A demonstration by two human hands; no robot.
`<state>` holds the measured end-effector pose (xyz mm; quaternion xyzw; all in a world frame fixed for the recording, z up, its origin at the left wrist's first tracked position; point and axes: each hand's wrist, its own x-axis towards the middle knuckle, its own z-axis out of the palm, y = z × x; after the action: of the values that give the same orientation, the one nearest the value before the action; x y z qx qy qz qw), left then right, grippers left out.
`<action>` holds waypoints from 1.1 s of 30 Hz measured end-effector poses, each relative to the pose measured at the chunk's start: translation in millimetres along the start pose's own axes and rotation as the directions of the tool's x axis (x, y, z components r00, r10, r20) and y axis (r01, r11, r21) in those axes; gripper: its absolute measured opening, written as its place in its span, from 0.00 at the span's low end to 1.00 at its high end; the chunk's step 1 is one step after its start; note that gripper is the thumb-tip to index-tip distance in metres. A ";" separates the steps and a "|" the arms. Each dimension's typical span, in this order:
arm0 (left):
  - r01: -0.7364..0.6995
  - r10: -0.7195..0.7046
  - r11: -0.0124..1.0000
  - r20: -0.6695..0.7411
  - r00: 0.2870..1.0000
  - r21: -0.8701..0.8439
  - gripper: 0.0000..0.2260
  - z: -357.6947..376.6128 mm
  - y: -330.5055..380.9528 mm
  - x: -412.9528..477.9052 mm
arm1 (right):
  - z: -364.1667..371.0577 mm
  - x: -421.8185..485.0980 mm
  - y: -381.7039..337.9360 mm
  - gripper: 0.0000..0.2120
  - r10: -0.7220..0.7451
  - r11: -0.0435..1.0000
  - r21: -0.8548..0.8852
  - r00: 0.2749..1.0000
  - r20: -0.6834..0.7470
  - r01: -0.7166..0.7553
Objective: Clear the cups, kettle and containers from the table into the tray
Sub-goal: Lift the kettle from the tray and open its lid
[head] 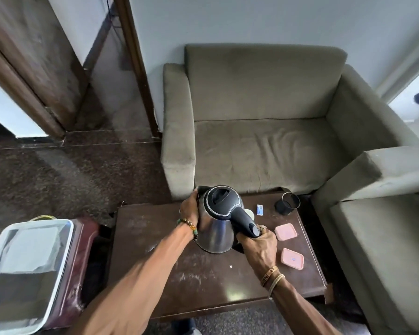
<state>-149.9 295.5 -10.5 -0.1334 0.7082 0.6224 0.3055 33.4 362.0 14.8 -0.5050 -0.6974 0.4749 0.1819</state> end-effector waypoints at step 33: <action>0.020 -0.041 0.989 -0.136 0.990 -0.149 0.13 -31.3 -76.7 76.7 | 69.7 88.2 14.5 0.52 0.391 0.915 -0.364 0.600 0.698 -0.174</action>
<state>-174.2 265.5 -116.5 -0.2092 0.6775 0.6577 0.2545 -47.4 406.6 -51.0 -0.3836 -0.6743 0.5695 -0.2718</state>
